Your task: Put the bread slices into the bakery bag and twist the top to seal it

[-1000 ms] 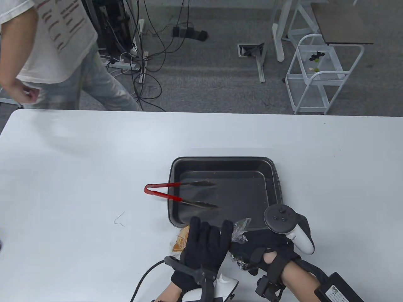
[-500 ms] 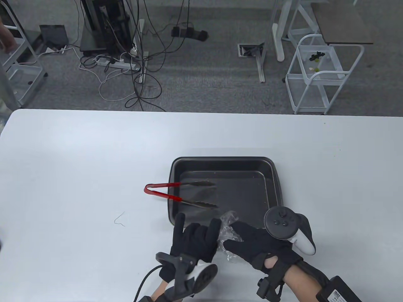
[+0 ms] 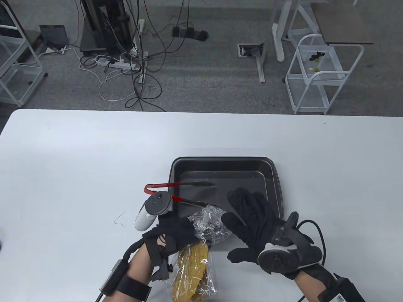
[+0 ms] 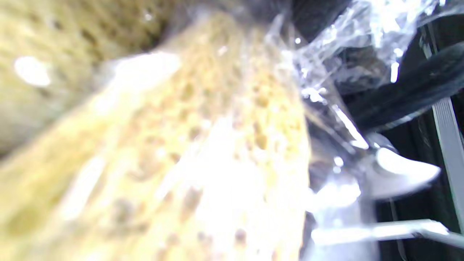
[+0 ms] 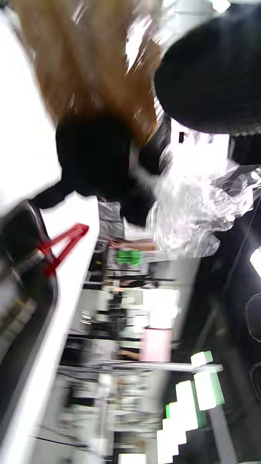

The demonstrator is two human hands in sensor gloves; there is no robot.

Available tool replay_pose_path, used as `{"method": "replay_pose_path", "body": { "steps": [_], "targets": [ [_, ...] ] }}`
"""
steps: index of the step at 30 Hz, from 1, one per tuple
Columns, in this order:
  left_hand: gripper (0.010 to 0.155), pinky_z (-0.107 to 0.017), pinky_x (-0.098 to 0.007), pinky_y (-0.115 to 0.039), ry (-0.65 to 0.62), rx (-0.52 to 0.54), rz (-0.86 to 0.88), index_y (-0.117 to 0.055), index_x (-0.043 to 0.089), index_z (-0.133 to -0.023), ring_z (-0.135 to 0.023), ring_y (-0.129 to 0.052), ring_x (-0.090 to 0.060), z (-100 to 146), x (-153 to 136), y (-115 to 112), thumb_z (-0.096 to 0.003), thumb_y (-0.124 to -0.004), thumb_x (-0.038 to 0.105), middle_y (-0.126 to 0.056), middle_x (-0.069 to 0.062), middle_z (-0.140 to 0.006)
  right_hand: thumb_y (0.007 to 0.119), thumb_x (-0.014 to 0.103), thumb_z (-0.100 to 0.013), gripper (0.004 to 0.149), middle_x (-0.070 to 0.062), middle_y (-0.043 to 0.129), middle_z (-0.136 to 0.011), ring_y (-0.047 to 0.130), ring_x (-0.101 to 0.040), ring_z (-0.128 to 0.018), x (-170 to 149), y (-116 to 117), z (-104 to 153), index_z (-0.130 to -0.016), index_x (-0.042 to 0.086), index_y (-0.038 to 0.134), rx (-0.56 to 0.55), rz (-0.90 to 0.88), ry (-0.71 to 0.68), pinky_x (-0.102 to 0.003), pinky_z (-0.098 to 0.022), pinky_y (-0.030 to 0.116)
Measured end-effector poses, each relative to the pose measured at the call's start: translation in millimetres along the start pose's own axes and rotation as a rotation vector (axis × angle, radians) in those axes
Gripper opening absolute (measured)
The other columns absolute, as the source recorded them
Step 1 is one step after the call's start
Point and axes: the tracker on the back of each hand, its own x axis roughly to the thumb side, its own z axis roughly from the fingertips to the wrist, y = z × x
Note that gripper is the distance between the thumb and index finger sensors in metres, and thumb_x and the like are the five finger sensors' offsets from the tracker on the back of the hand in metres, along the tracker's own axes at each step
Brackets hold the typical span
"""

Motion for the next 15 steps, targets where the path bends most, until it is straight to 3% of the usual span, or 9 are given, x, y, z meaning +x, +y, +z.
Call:
{"method": "replay_pose_path", "body": {
  "steps": [2, 5, 10, 15],
  "targets": [
    [0.054, -0.083, -0.063, -0.05, 0.038, -0.122, -0.01, -0.066, 0.032, -0.103, -0.073, -0.1, -0.023, -8, 5, -10, -0.0537, -0.078, 0.051, -0.098, 0.004, -0.072, 0.099, 0.056, -0.027, 0.129, -0.025, 0.008, -0.112, 0.042, -0.063, -0.104, 9, 0, -3, -0.097, 0.029, -0.005, -0.032, 0.126, -0.089, -0.079, -0.068, 0.044],
    [0.054, -0.081, -0.062, -0.054, 0.06, -0.2, -0.018, -0.068, 0.03, -0.101, -0.069, -0.103, -0.023, -16, 7, -23, -0.0518, -0.079, 0.051, -0.101, 0.004, -0.067, 0.1, 0.056, -0.025, 0.128, -0.022, 0.017, -0.114, 0.052, -0.06, -0.103, 23, 3, -7, -0.098, 0.031, -0.002, -0.024, 0.244, -0.195, -0.077, -0.068, 0.046],
    [0.053, -0.08, -0.063, -0.055, 0.139, -0.216, -0.109, -0.074, 0.031, -0.098, -0.066, -0.105, -0.024, -20, 4, -21, -0.049, -0.082, 0.05, -0.104, 0.003, -0.064, 0.102, 0.051, -0.026, 0.116, -0.02, 0.043, -0.113, 0.082, -0.047, -0.089, 40, 14, -5, -0.104, 0.031, 0.019, 0.02, 0.313, -0.319, -0.072, -0.069, 0.053],
    [0.051, -0.08, -0.063, -0.056, 0.164, -0.24, -0.13, -0.078, 0.031, -0.095, -0.064, -0.107, -0.024, -28, 1, -21, -0.0476, -0.085, 0.049, -0.106, 0.004, -0.062, 0.103, 0.046, -0.025, 0.093, -0.019, 0.078, -0.096, 0.1, -0.038, -0.069, 47, 22, 2, -0.101, 0.02, 0.056, -0.039, 0.278, -0.409, -0.068, -0.066, 0.062]
  ]
}}
